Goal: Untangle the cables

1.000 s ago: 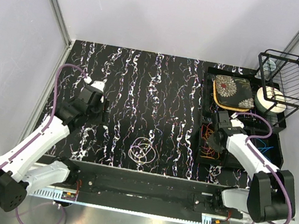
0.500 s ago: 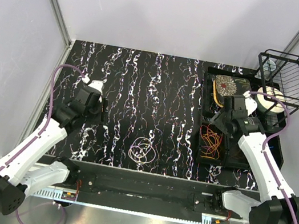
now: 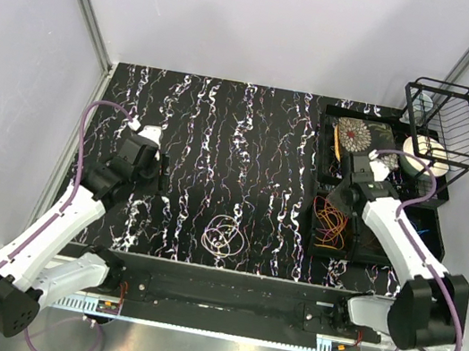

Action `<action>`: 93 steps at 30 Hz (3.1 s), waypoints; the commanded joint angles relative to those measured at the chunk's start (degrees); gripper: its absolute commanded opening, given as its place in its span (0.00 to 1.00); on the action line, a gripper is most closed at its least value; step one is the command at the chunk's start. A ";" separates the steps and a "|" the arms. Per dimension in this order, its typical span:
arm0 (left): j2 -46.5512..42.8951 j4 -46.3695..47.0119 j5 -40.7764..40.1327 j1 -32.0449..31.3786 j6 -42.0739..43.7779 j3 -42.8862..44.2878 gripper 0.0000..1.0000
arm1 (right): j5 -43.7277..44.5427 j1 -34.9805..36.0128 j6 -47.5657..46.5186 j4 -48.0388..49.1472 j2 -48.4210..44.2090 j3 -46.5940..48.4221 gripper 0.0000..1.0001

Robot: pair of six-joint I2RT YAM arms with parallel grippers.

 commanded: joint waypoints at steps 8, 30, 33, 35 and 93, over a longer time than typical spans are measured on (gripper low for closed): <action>0.69 1.83 -2.33 -0.29 -0.15 0.43 0.64 | -1.76 -1.97 0.11 13.43 7.03 -8.54 0.28; 0.34 1.57 -2.33 -0.29 -0.42 0.43 0.64 | -7.29 -2.06 -4.20 4.39 -5.52 -1.44 0.41; -0.19 1.57 -2.33 -0.47 -0.50 0.34 0.65 | -10.36 -2.06 -4.81 2.63 -7.29 1.90 0.44; -0.63 1.13 -3.99 -1.86 -1.03 0.60 0.65 | -13.77 -2.06 -5.25 2.10 -8.17 2.87 0.46; 47.89 18.00 -4.89 -39.23 -12.55 12.20 0.00 | -32.87 -1.71 -10.44 7.28 -13.09 -3.54 0.49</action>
